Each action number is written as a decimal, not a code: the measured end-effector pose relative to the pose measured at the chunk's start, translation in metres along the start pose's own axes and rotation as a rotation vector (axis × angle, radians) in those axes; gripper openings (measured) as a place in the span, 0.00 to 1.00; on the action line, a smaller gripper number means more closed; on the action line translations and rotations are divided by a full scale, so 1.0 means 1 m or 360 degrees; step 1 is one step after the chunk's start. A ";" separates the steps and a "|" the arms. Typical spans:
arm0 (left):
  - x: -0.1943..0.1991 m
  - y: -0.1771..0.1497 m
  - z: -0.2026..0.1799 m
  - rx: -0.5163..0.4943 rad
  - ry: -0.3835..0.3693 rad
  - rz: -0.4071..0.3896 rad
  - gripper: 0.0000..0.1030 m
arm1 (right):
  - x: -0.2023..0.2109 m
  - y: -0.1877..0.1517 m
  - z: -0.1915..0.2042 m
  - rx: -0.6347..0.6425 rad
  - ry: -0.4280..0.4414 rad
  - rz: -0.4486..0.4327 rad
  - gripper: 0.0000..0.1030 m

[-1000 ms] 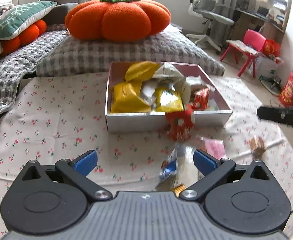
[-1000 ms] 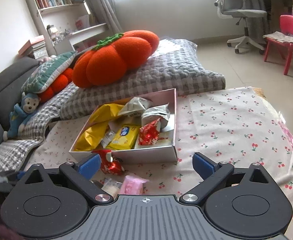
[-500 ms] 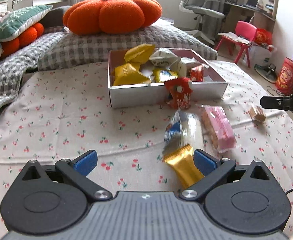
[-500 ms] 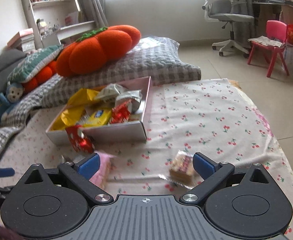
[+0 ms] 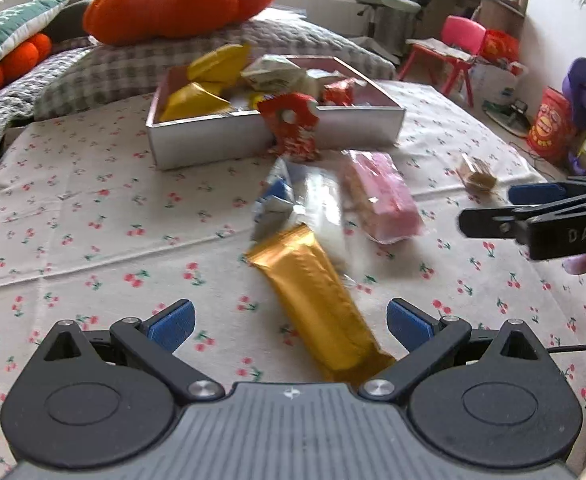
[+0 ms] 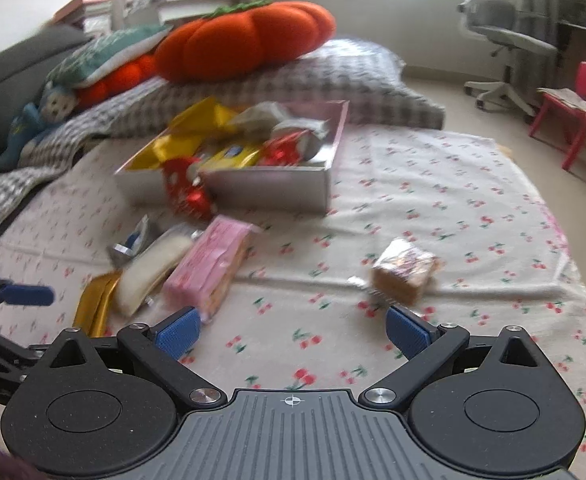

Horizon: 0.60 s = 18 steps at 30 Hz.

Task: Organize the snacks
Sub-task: 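Withdraw both grippers from the box back toward the remaining snacks, then grasp a gold bar packet with the left gripper while the right grasps a pink packet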

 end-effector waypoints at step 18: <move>0.005 -0.005 0.003 -0.0027 -0.0056 0.0044 0.65 | -0.024 0.005 0.045 0.0140 0.0142 0.0059 0.97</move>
Point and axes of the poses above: each gripper's, at about its wrist camera, not at the fingertips, and x roughly against the way its jaws point, z to its left, y to its top, the point moved 1 cm from there along -x, roughly the way its jaws point, and after that the axes turned 13 degrees about -z, right-handed, at the moved point
